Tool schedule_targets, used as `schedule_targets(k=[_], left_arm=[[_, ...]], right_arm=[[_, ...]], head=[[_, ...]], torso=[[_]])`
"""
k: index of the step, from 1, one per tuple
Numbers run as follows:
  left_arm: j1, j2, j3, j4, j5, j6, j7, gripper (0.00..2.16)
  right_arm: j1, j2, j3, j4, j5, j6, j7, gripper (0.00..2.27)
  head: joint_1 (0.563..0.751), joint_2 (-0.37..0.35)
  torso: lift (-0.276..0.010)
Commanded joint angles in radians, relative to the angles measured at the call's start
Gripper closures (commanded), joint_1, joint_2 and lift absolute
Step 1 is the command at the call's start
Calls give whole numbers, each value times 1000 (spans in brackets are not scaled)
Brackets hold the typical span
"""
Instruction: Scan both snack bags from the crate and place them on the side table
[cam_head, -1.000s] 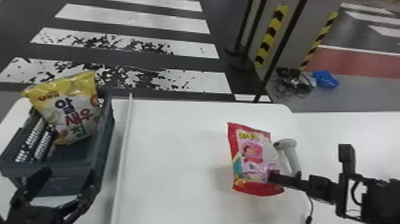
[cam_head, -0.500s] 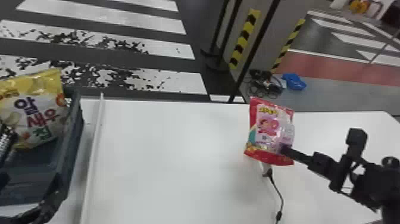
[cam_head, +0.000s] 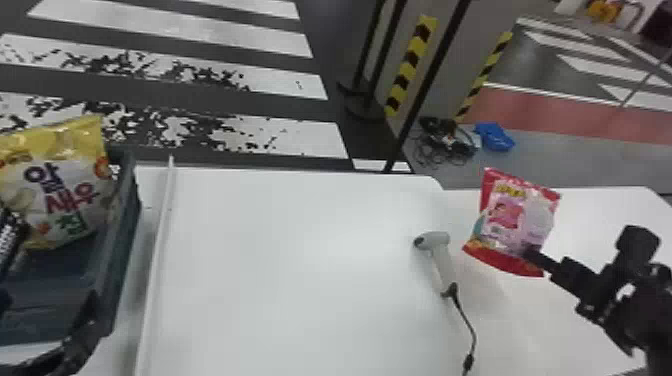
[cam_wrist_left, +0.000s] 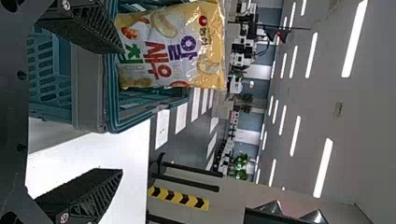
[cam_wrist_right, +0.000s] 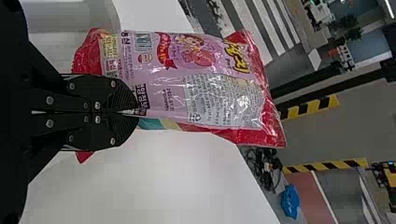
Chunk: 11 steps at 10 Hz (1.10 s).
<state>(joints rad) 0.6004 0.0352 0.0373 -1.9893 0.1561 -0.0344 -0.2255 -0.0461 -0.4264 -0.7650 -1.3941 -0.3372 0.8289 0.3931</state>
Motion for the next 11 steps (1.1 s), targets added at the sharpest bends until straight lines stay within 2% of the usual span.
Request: schedule_targets(k=[1,4,6,7,8,9,11], left_arm=[[-1,0,3,3,2,0,-1,83],[1,6,6,3,11,-3,-1,83],[1,8,6,1,14,-6,-1,83],[1,11,6,1,19,-6,-1,83],[2,11,7,3,20,-9,-3,83],[4,14,9,1,23,-12,-5,83],[10,12,15,-3,25,-15,-9,83]], right_arm=[[-20,-12,-2,92,6,-81,-43,2263],[-60,-34,9,256,7,-265,-151,2263],[-90,-52,9,360,3,-339,-181,2256],[-104,-58,12,403,6,-385,-194,1757],[-104,-60,29,428,10,-443,-220,367],[-104,-60,49,431,10,-471,-280,-2],[-90,-45,49,429,-19,-599,-332,53]], head=[[695,-350],[695,-350],[695,-350],[695,-350],[695,-350],[695,-350],[695,-350]], torso=[[-95],[-95],[-95],[-95],[-95],[-95],[-95]])
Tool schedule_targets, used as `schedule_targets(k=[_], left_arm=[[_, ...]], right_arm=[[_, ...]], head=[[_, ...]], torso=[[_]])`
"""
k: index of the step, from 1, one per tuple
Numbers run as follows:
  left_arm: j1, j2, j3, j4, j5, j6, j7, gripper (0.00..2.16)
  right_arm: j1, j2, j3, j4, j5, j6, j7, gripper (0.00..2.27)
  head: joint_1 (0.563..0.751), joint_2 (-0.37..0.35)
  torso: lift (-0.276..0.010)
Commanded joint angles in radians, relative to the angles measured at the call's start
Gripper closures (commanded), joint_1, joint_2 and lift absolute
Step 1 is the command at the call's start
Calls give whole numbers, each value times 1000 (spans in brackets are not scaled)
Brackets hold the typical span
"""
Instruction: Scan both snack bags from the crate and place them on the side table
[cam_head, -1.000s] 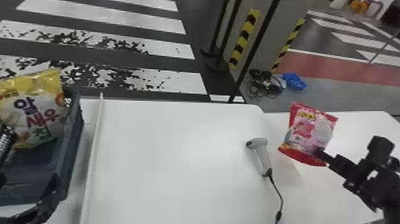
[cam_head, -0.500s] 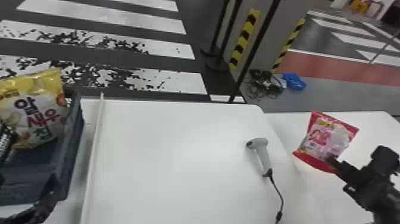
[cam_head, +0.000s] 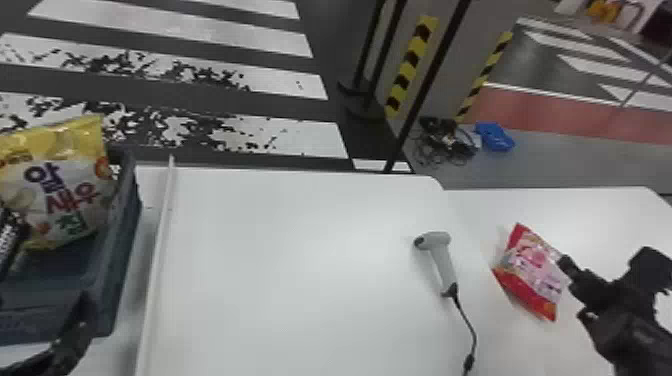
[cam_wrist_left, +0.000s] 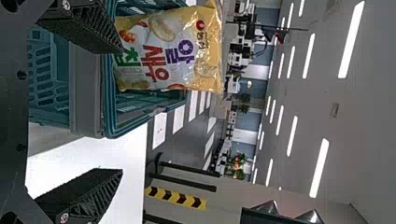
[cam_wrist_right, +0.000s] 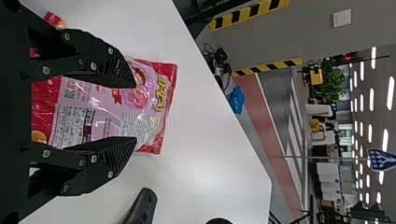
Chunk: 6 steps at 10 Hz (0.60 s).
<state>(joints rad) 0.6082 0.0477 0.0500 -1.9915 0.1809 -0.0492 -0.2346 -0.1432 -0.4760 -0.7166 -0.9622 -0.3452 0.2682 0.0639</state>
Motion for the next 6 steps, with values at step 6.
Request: schedule_targets(k=[6], left_arm=[[2,-12,1,-30,-15,9,3,80]], right_arm=[[249,172,157,-455,-54,-250,-6,33]], head=[[695,-350]], torso=[[-95]])
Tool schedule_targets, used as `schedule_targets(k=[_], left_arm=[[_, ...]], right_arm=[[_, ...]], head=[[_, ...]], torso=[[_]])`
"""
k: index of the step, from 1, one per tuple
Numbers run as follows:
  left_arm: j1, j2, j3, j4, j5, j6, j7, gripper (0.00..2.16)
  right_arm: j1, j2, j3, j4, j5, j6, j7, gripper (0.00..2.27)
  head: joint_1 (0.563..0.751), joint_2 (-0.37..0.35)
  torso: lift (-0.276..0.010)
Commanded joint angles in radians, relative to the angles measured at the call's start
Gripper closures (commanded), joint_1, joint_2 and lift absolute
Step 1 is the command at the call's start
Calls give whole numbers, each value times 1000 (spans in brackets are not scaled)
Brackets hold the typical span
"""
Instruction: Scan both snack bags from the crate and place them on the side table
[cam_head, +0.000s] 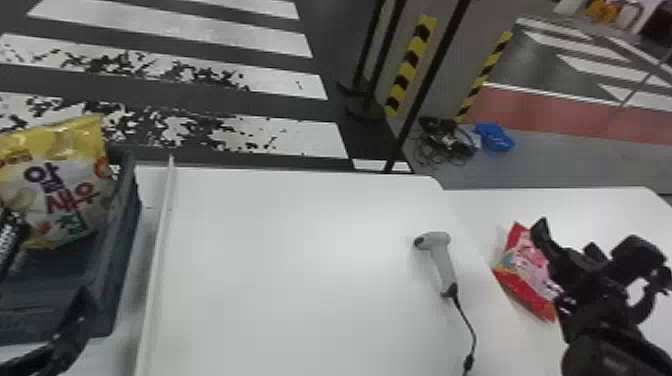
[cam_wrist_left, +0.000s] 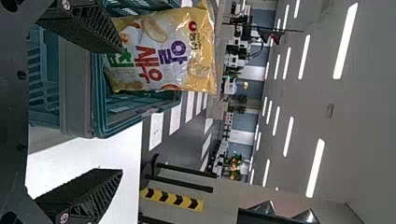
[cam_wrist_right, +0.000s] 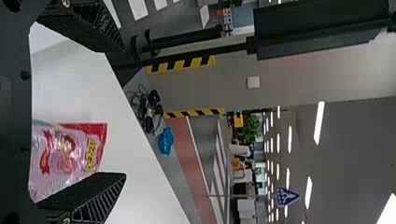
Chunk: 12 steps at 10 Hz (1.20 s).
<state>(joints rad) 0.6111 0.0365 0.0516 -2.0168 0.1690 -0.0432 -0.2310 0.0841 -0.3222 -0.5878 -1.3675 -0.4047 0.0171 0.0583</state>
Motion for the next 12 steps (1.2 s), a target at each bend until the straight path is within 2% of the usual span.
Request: schedule_targets(k=[1,3,5,8,9,12], left_arm=[[1,-4,-2,-11,-8,3,2,80],[2,-6,-4,-14,-12,9,9,80],[1,-6,-9,-14,-25,12,18,80],[-10,-6,-18,-13,-31,21,24,80],[-13,-4,-18,-13,-31,21,24,80],[-31,2,-18,-14,-32,46,24,80]], right_arm=[[59,46,94,-125,18,1,0,33],[129,94,218,-249,84,-9,-3,33],[194,123,332,-321,129,-21,-31,29],[263,196,460,-381,244,-88,-104,29],[287,206,500,-387,280,-131,-124,29],[347,232,562,-387,284,-199,-158,29]], head=[[695,-350],[695,-350],[695,-346],[695,-222],[695,-203],[695,-127]], torso=[[-95],[-95],[-95],[-95],[-95],[-95]])
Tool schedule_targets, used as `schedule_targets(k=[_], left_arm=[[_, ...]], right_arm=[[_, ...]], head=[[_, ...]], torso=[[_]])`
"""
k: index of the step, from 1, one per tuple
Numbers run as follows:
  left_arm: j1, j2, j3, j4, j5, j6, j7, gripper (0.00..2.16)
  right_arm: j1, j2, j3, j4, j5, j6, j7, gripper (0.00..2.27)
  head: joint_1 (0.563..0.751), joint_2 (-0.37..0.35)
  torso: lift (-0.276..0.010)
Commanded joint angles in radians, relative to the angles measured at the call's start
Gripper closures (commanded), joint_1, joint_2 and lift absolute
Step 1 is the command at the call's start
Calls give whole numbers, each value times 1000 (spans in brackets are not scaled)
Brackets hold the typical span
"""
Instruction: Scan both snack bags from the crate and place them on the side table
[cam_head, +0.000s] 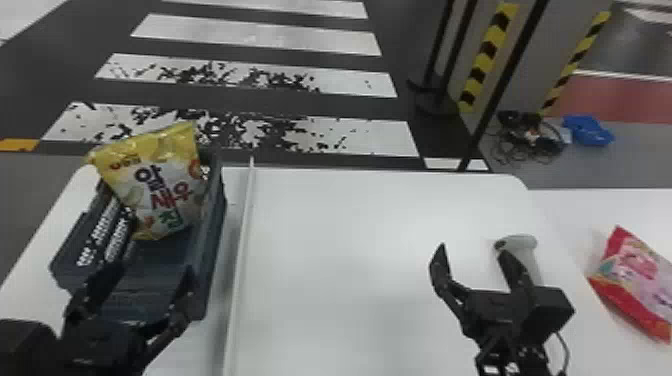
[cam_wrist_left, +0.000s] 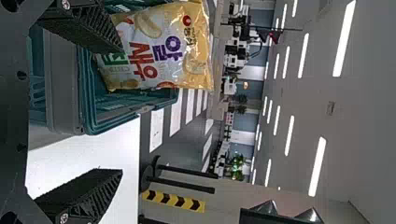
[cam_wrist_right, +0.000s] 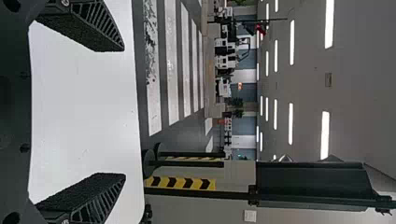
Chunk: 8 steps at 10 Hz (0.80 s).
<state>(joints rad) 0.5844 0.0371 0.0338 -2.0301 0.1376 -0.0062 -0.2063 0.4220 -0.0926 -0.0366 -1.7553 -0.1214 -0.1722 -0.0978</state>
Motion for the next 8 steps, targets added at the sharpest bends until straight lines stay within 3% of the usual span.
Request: schedule_targets(k=[1,4,7,8], left_arm=[[-15,1,3,-15,-1,24,-1,80],[-29,9,43,-137,10,180,-16,66],[-103,12,152,-170,42,325,-47,63],[-136,27,175,-167,45,340,-61,63]], right_arm=[[21,2,18,0,0,-19,-5,29],[32,-3,15,10,-12,-16,-8,33],[40,-6,10,20,-14,-16,-8,33],[43,-6,7,20,-14,-16,-8,33]], head=[[695,-120],[695,-97],[695,-72],[695,-54]], torso=[[-95],[-95],[-95],[-95]])
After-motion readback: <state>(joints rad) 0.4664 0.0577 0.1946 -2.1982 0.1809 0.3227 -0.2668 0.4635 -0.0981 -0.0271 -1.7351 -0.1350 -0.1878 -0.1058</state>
